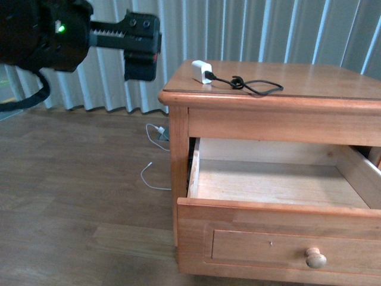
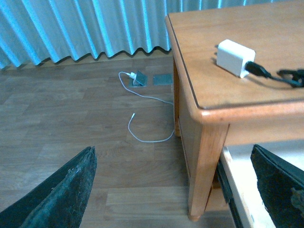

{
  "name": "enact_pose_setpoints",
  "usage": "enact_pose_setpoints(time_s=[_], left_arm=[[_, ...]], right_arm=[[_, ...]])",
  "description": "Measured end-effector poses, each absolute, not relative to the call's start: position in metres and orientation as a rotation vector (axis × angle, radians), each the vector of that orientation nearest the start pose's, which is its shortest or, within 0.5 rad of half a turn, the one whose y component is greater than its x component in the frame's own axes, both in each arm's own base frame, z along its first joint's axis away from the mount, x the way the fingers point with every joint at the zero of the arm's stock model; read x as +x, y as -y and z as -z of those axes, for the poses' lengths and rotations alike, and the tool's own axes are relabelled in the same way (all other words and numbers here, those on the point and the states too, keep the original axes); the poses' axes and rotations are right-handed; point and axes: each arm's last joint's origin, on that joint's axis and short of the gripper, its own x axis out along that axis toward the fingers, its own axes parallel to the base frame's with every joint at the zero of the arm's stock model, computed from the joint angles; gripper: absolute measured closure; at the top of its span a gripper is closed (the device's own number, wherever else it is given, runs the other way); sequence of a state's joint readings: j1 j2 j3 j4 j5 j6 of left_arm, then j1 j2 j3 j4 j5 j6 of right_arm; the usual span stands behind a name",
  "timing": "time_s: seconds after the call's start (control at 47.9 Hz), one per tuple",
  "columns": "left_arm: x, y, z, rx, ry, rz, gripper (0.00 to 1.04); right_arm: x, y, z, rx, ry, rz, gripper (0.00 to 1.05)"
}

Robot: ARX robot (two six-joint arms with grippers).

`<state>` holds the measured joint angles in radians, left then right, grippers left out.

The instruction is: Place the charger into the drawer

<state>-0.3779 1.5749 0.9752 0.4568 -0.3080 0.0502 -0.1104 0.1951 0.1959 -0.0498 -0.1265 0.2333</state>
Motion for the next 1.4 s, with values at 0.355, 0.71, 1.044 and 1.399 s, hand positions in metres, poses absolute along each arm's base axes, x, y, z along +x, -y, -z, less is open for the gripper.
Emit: enact_pose_setpoints(time_s=[0.355, 0.71, 1.044, 1.399], left_arm=[[0.422, 0.191, -0.270, -0.099, -0.165, 0.034, 0.06], [0.477, 0.234, -0.262, -0.180, -0.222, 0.000, 0.06], [0.499, 0.253, -0.253, -0.177, -0.244, -0.037, 0.06], [0.507, 0.252, -0.258, -0.187, -0.234, -0.047, 0.15]], right_arm=[[0.102, 0.008, -0.210, 0.239, -0.050, -0.010, 0.08], [0.102, 0.008, -0.210, 0.239, -0.050, -0.011, 0.08], [0.102, 0.008, -0.210, 0.239, -0.050, -0.010, 0.08], [0.102, 0.008, -0.210, 0.239, -0.050, -0.010, 0.08]])
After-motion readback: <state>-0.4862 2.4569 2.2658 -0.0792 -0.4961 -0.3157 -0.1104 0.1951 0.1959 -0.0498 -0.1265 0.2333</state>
